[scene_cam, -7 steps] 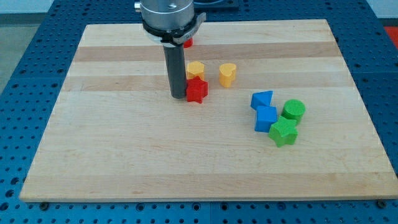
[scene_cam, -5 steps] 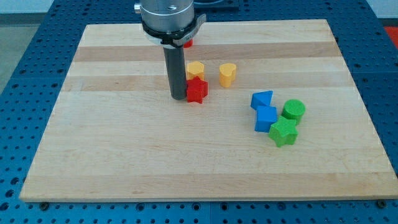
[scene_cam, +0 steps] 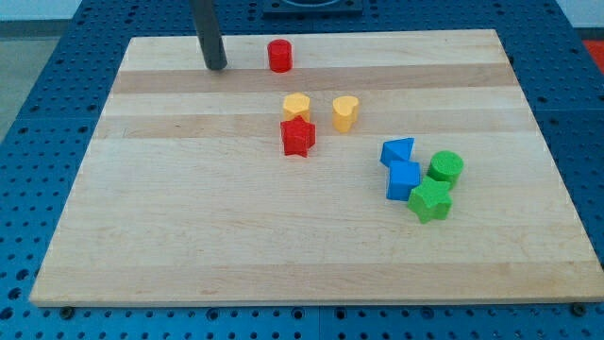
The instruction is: Move red circle towards center
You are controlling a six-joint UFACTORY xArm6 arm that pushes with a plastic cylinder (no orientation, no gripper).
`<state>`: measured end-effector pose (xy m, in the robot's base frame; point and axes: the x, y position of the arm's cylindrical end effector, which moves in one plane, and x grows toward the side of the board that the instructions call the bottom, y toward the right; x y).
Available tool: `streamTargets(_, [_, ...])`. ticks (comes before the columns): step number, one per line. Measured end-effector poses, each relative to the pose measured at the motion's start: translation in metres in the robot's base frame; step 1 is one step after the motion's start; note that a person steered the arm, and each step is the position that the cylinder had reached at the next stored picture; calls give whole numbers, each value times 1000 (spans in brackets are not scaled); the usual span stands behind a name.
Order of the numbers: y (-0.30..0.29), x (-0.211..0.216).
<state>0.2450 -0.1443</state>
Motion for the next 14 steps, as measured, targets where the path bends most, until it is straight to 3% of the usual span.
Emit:
streamTargets(2, [48, -53])
streamTargets(5, [97, -30])
streamTargets(6, [100, -6])
streamTargets(11, [68, -4])
streamTargets(14, [82, 36])
